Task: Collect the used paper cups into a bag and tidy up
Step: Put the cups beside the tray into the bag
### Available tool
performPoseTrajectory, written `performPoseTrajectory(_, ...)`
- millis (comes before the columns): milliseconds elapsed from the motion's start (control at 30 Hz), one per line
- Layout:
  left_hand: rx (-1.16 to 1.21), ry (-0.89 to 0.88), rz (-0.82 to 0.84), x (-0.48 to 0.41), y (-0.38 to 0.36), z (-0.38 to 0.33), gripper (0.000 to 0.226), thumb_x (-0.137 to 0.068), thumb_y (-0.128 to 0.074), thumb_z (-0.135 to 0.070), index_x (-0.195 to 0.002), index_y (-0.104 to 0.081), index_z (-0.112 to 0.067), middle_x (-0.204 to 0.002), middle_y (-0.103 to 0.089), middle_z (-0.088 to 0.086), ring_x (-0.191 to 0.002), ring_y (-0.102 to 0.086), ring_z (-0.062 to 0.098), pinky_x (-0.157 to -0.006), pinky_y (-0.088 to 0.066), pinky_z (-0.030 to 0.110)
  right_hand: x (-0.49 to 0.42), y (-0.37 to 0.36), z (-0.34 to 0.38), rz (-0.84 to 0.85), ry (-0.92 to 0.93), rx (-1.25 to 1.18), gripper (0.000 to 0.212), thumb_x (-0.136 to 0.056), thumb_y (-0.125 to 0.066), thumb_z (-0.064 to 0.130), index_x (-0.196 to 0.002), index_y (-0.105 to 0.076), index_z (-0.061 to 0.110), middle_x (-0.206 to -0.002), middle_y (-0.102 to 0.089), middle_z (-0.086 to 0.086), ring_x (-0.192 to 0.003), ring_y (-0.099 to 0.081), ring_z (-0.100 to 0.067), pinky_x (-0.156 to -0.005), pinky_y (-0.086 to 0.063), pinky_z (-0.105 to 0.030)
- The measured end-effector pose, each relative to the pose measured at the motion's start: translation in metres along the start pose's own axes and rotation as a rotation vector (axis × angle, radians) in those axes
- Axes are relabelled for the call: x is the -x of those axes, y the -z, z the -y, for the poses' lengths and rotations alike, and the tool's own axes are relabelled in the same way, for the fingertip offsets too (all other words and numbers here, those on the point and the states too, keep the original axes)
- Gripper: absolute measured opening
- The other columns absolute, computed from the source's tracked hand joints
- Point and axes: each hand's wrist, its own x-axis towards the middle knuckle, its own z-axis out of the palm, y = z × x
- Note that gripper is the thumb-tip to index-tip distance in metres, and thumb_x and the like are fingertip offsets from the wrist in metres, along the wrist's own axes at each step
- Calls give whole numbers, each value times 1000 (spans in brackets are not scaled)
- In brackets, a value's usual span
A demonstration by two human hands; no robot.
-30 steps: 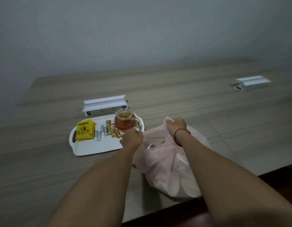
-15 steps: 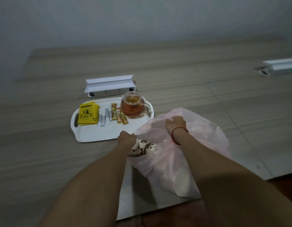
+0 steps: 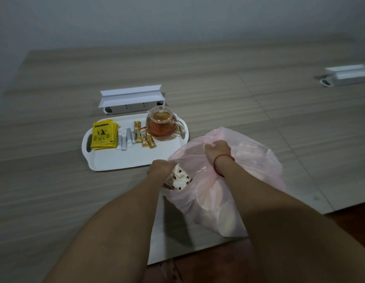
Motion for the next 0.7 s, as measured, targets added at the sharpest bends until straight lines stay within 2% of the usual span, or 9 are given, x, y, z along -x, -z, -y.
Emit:
performPoseTrajectory(100, 5, 20, 54, 0, -5, 0, 50, -78, -68, -40, -111, -67, -2, -107, -71, 19, -98, -69, 38, -88, -57, 50, -1, 0, -3, 4, -5, -19, 25, -88, -48, 14, -87, -69, 1, -102, -67, -21, -100, -62, -36, -78, -45, -29)
performPoseTrajectory(200, 22, 37, 56, 1, -8, -2, 48, -82, -64, -38, -112, -65, 0, -106, -70, 20, -94, -69, 39, -84, -58, 52, 1, 1, -4, 14, -15, -33, 23, -88, -48, 15, -69, -60, 8, -88, -61, -15, -81, -53, -28, -71, -37, -25)
performPoseTrajectory(267, 17, 34, 52, 3, -10, -2, 47, -85, -61, -34, -116, -63, 3, -110, -68, 21, -96, -68, 40, -82, -58, 53, 2, 3, -4, 12, -17, -38, 22, -87, -47, 16, -71, -60, 9, -84, -57, -11, -79, -51, -27, -71, -36, -25)
performPoseTrajectory(400, -16, -30, -77, 15, -11, -4, 44, -87, -57, -23, -120, -58, 7, -119, -64, 22, -106, -63, 39, -87, -56, 41, 8, 14, -6, 8, -7, -49, 25, -88, -45, 17, -67, -57, 10, -82, -56, -10, -77, -51, -27, -70, -35, -25)
performPoseTrajectory(467, -35, -72, -178, 27, -8, -10, 41, -89, -55, -18, -121, -56, 7, -122, -62, 23, -110, -61, 39, -87, -53, 40, 12, 23, -6, 1, -3, -68, 28, -88, -46, 16, -62, -53, 11, -83, -55, -10, -77, -49, -27, -71, -35, -24)
performPoseTrajectory(567, -30, -135, -257, 48, -5, -26, 38, -90, -55, -16, -120, -55, 8, -122, -61, 23, -111, -61, 40, -85, -53, 39, 21, 41, -3, -11, 20, -103, 19, -89, -46, 17, -71, -54, 13, -87, -52, -9, -80, -47, -24, -73, -34, -24)
performPoseTrajectory(633, -46, -183, -248, 64, -4, -37, 37, -90, -56, -13, -121, -55, 8, -121, -61, 23, -107, -63, 39, -77, -53, 37, 30, 55, 1, -18, 39, -122, 11, -89, -46, 18, -82, -52, 12, -89, -49, -10, -81, -45, -23, -73, -34, -24)
performPoseTrajectory(700, -85, -219, -213, 81, -5, -47, 34, -89, -55, -6, -120, -54, 8, -119, -62, 24, -103, -65, 40, -75, -55, 39, 41, 68, 5, -34, 54, -154, 10, -89, -46, 17, -84, -52, 12, -89, -49, -11, -80, -44, -24, -72, -33, -25)
